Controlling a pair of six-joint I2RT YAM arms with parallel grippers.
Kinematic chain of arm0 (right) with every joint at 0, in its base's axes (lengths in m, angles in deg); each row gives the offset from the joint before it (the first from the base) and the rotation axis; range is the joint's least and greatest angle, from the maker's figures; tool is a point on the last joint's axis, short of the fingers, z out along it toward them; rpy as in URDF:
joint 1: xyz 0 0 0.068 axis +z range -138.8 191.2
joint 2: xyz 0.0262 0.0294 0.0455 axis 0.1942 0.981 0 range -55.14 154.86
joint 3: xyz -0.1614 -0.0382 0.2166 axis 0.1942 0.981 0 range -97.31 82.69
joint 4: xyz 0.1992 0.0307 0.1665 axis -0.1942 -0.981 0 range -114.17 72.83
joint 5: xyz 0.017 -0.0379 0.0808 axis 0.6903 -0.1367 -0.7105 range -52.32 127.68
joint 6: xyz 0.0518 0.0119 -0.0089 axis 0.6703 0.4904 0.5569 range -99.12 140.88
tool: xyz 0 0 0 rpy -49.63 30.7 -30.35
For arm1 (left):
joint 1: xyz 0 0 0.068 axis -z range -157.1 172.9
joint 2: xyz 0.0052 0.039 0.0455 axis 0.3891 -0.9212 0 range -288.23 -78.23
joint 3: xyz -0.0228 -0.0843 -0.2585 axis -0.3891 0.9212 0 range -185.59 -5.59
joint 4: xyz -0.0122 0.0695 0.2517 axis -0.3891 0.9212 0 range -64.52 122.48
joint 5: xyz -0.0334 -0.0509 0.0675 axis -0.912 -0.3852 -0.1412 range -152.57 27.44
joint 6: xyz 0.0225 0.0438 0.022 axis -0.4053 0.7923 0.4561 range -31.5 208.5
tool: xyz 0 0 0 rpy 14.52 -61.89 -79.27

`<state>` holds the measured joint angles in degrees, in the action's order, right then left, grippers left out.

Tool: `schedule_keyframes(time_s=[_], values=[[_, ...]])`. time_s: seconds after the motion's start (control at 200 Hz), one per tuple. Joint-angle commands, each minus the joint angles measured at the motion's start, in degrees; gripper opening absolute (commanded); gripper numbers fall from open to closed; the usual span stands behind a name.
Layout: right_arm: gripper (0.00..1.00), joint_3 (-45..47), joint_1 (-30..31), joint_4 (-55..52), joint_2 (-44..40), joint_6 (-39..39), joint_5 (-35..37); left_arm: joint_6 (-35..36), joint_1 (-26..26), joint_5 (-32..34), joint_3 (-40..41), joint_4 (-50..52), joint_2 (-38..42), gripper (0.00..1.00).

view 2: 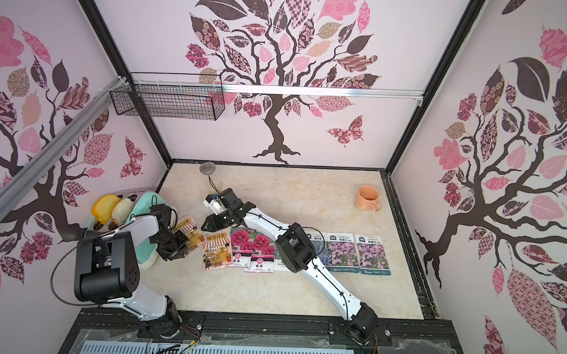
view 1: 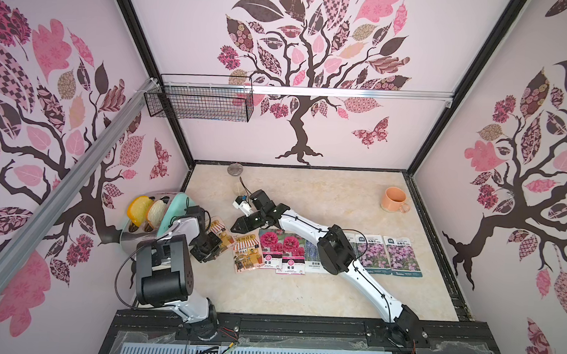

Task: Arrange the seed packets in a row
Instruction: Adjust the seed packets at the center of the board.

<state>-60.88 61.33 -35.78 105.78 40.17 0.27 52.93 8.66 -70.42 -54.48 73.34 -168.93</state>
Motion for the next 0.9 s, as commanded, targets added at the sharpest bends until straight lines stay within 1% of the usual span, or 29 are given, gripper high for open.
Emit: schedule_keyframes(time_s=[0.0,0.175,0.22,0.29,0.455,0.68,0.815,0.895], values=[[0.38,0.4,0.3,0.6,0.1,0.2,-1.2,-1.5,-1.9,3.0,0.3,0.6,-1.6,0.18],[0.38,3.1,1.0,2.3,-0.3,0.4,-1.5,-2.2,-3.9,3.6,1.3,0.5,0.3,0.17],[0.38,3.0,1.2,2.3,-0.2,0.4,-1.7,-2.5,-4.0,4.8,1.1,1.2,0.8,0.17],[0.38,3.2,1.4,2.2,-0.4,0.4,-1.4,-4.2,-4.1,8.4,1.1,2.7,2.1,0.16],[0.38,4.2,2.0,1.9,-1.4,-0.1,-1.3,-4.5,-4.2,8.1,1.1,2.7,3.0,0.15],[0.38,7.5,2.1,3.4,-4.0,-0.5,-1.2,-6.4,-4.5,12.3,1.6,3.1,4.5,0.14],[0.37,10.4,2.1,4.2,-7.1,-1.9,0.6,-6.0,-4.7,11.9,0.6,2.5,2.8,0.15],[0.38,8.8,2.1,2.4,-7.7,-3.6,1.8,-5.9,-4.7,12.0,0.1,2.5,1.6,0.14]])
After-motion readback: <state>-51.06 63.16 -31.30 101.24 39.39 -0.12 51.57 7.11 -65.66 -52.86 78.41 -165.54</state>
